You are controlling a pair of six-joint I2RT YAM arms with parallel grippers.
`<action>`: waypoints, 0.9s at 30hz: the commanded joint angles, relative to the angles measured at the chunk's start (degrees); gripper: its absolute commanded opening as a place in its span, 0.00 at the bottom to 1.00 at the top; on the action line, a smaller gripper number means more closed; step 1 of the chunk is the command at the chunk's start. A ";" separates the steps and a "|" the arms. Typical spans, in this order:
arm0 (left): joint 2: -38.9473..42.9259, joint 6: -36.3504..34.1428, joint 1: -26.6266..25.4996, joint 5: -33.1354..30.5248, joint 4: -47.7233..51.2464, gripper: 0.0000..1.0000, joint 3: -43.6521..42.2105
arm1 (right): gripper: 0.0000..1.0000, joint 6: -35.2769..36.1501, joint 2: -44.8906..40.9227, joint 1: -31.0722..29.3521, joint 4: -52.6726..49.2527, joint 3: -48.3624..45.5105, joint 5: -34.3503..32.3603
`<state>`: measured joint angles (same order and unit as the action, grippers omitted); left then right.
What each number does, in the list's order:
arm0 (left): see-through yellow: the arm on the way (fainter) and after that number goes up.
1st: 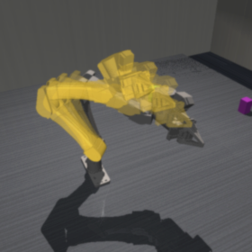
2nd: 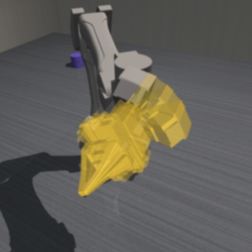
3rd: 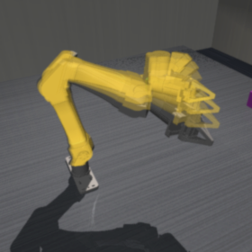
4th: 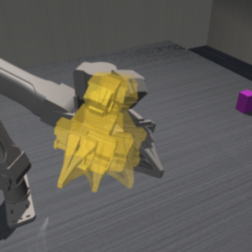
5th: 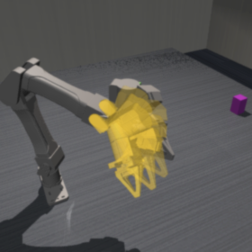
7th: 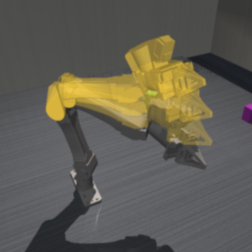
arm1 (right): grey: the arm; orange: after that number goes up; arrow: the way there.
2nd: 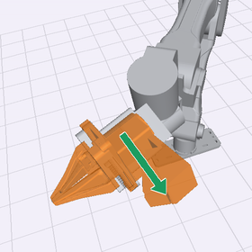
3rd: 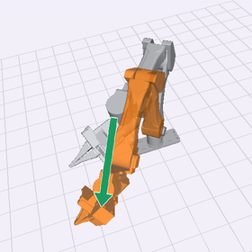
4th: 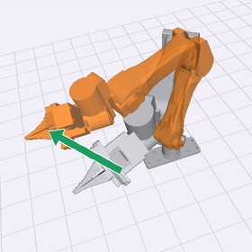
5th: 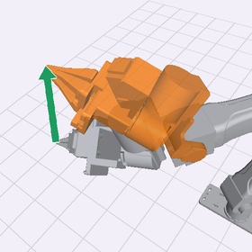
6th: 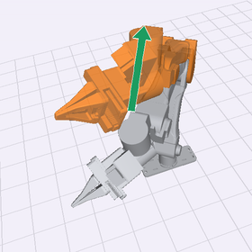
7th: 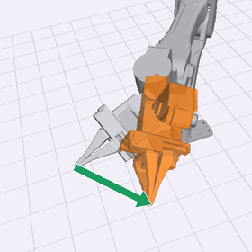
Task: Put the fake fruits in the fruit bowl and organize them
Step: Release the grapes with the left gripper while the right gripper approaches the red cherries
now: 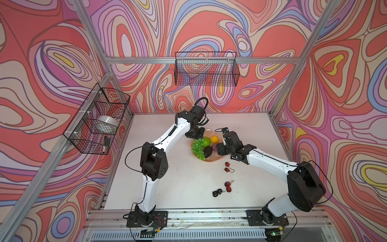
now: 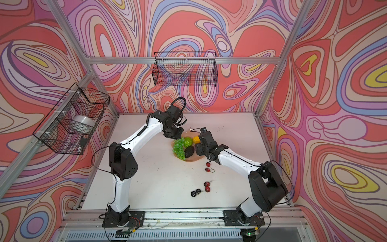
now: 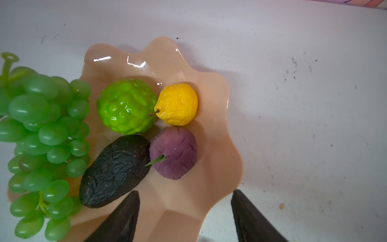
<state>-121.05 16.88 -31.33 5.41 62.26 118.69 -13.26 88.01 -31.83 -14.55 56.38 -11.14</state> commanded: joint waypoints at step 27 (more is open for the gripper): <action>-2.41 -3.57 1.45 1.28 -1.77 0.66 6.25 | 0.73 -1.19 -2.43 0.37 -5.14 2.74 1.52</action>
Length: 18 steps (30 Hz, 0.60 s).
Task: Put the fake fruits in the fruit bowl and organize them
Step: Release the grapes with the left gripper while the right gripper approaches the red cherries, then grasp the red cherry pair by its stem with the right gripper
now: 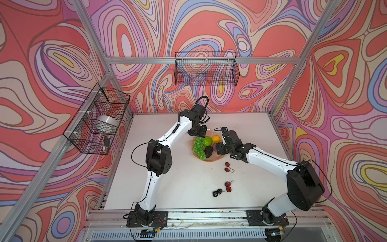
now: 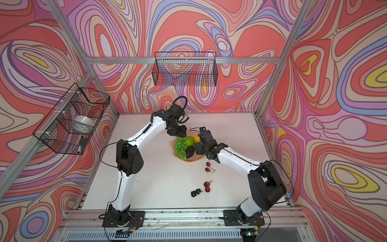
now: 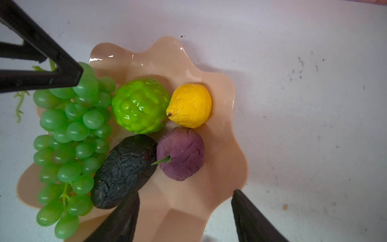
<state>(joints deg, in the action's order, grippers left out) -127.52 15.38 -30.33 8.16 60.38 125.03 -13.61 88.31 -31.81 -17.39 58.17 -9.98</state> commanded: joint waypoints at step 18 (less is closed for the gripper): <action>34.84 7.07 0.35 -2.07 -15.23 0.71 -39.51 | 0.67 -19.43 -20.09 0.28 -24.87 -10.65 5.85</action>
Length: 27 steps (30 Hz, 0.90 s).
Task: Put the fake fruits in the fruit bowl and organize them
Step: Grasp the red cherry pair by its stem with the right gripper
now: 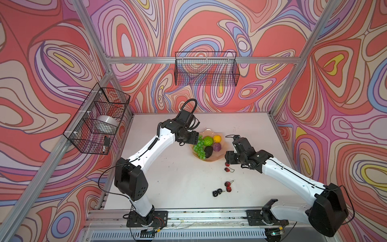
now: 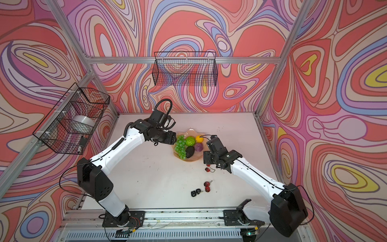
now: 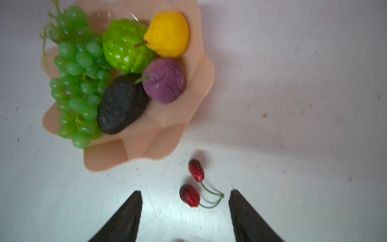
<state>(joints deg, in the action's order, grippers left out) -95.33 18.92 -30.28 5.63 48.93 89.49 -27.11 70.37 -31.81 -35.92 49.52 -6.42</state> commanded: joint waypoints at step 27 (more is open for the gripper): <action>9.02 8.24 0.26 -0.63 -6.67 0.70 -14.60 | 0.23 -14.20 0.17 -2.68 3.60 -16.34 15.00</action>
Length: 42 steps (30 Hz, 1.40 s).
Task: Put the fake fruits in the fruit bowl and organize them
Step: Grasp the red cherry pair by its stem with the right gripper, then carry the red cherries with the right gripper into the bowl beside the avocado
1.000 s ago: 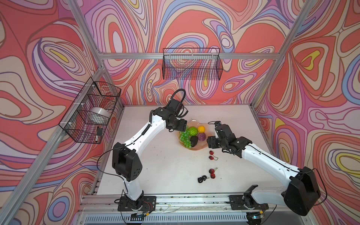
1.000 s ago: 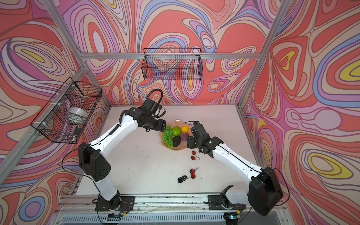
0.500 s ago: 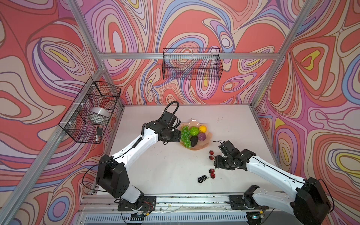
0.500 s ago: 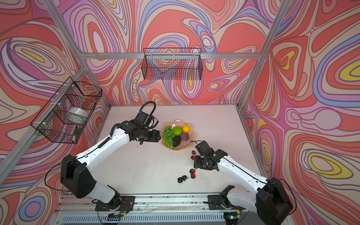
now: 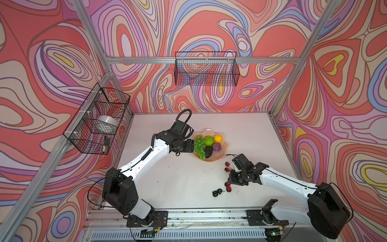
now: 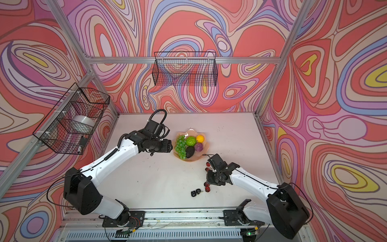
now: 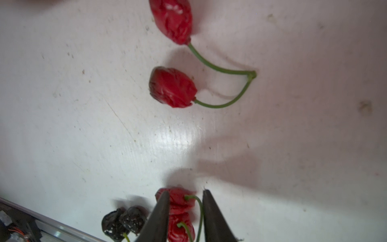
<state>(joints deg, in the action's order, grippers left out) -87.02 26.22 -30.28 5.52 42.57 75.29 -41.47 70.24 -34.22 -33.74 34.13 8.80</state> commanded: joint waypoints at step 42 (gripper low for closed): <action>4.78 3.31 0.28 -2.67 1.47 0.70 -3.22 | 0.00 16.86 25.56 5.57 8.42 36.36 -3.46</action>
<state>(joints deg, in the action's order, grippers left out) -82.91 28.80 -30.28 3.95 42.59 73.01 -23.64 94.30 -28.95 -28.77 69.52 3.51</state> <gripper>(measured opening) 0.695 0.041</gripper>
